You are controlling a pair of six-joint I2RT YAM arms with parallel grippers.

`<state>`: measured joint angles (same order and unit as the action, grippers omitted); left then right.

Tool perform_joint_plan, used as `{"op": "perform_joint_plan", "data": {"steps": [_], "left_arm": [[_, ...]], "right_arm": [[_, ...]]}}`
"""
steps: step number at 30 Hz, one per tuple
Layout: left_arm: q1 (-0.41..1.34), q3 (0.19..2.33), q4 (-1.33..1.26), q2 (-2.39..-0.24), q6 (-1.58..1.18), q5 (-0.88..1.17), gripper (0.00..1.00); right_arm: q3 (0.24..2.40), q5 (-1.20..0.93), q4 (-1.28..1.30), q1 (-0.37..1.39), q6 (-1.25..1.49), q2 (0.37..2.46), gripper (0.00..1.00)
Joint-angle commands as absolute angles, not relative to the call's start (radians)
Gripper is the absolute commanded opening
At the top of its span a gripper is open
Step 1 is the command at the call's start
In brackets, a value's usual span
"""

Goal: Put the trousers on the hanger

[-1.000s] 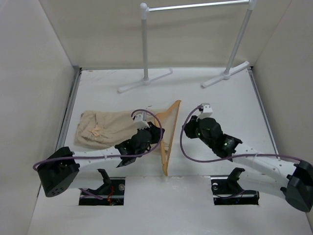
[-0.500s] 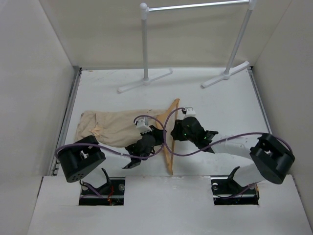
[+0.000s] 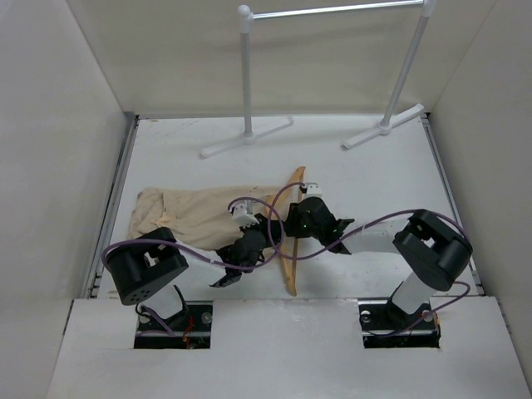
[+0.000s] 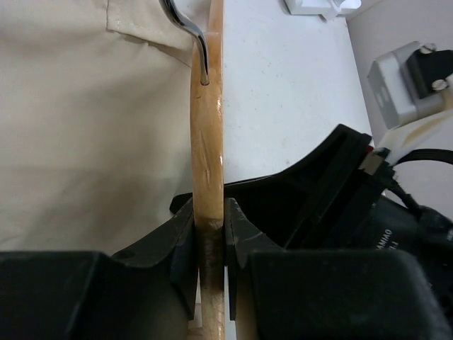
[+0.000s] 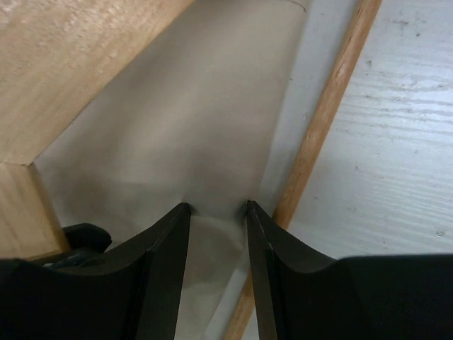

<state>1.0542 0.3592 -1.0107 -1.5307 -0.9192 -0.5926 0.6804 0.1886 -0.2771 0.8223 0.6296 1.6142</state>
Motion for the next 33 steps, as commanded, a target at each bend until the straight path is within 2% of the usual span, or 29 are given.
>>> {"op": "perform_joint_plan", "data": {"steps": [1,3,7,8,9,12,15,25,33], "left_arm": [[1.052,0.345,-1.069,-1.514,-0.922,-0.618,0.01],[1.045,0.339,-1.065,-1.508,-0.922,-0.614,0.01],[1.042,0.336,-1.062,-1.511,-0.92,-0.609,0.01],[1.042,0.334,-1.062,-1.512,-0.92,-0.609,0.01],[1.042,0.333,-1.062,-1.514,-0.92,-0.609,0.01],[1.036,0.327,-1.062,-1.516,-0.92,-0.611,0.01],[1.029,0.318,-1.062,-1.505,-0.919,-0.609,0.01],[0.993,0.273,-0.962,-1.384,-0.868,-0.611,0.01],[0.829,0.21,-0.666,-1.07,-0.744,-0.578,0.01]], "right_arm": [[0.706,0.152,-0.357,0.8,0.675,1.641,0.41],[0.693,0.152,-0.359,0.788,0.693,1.64,0.41],[0.673,0.166,-0.36,0.769,0.712,1.631,0.57],[0.672,0.158,-0.36,0.766,0.718,1.634,0.55],[0.67,0.152,-0.36,0.765,0.719,1.637,0.48],[0.664,0.141,-0.385,0.765,0.73,1.641,0.21],[0.635,0.132,-0.437,0.757,0.747,1.599,0.09],[0.588,0.143,-0.367,0.697,0.738,1.303,0.07],[0.519,0.141,-0.291,0.581,0.738,1.152,0.07]]}}
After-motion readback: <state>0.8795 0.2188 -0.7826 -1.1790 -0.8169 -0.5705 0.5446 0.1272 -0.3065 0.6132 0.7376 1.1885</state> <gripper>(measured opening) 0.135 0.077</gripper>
